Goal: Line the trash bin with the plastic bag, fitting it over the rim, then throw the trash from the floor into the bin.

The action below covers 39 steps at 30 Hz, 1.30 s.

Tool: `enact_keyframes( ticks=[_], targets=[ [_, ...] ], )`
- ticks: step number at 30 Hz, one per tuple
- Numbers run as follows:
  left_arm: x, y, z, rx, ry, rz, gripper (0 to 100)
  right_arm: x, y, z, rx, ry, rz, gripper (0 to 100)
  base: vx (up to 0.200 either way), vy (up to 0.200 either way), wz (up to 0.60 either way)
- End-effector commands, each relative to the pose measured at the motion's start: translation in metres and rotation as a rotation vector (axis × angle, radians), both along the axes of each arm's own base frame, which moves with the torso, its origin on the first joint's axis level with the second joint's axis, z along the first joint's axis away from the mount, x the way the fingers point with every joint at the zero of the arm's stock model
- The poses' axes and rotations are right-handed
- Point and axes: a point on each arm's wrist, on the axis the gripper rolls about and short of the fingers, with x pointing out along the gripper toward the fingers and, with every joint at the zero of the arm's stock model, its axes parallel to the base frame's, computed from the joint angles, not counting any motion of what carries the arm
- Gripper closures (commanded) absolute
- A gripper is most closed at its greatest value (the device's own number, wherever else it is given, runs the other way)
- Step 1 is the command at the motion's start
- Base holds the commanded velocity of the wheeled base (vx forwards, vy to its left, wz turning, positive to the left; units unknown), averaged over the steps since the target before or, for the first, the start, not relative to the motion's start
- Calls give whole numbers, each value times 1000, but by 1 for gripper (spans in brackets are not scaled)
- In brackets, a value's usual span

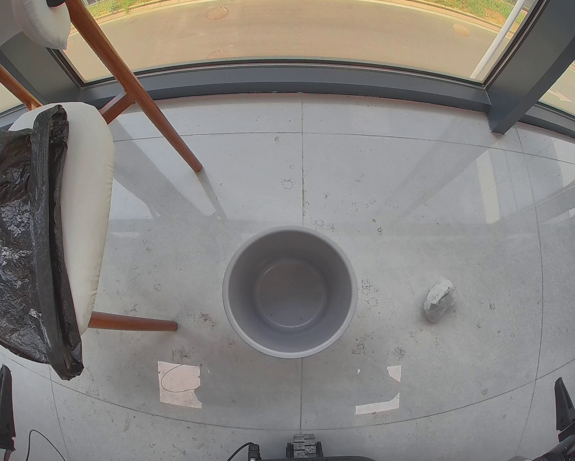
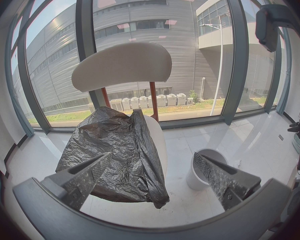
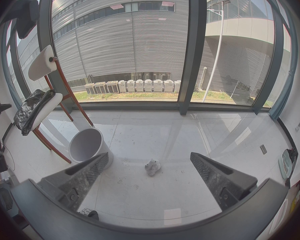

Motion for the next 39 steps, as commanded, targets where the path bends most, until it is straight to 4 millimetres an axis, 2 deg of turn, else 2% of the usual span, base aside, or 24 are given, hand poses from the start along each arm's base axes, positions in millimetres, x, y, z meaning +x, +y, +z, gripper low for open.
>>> enact_keyframes(
  ticks=[1, 5, 10, 11, 12, 14, 16, 19, 21, 29, 39],
  targets=[
    [30, 0, 29, -18, 153, 2, 0, 0, 0, -4, 1, 4, 0, 0, 0, 0, 0],
    [51, 0, 45, -72, 220, 5, 0, 0, 0, -4, 1, 6, 0, 0, 0, 0, 0],
    [79, 0, 54, -115, 312, 12, 0, 0, 0, -4, 1, 3, 0, 0, 0, 0, 0],
    [79, 0, 54, -115, 312, 12, 0, 0, 0, -4, 1, 3, 0, 0, 0, 0, 0],
    [90, 0, 57, -115, 346, 14, 0, 0, 0, -4, 1, 6, 0, 0, 0, 0, 0],
    [95, 0, 60, -117, 354, 12, 0, 0, 0, -4, 1, 4, 0, 0, 0, 0, 0],
    [110, 0, 69, -125, 355, 19, 0, 0, 0, -4, 1, 6, 0, 0, 0, 0, 0],
    [121, 1, 71, -129, 348, 31, 0, 0, 0, -4, -1, 4, 0, 0, 0, 0, 0],
    [139, 5, 73, -134, 329, 59, 0, 0, 0, -4, 1, 4, 0, 0, 0, 0, 0],
    [184, 19, 80, -143, 328, 115, 0, 0, 0, -4, 1, 4, 0, 0, 0, 0, 0],
    [235, 25, 81, -141, 347, 89, 0, 0, 0, -4, 1, 6, 0, 0, 0, 0, 0]
  ],
)
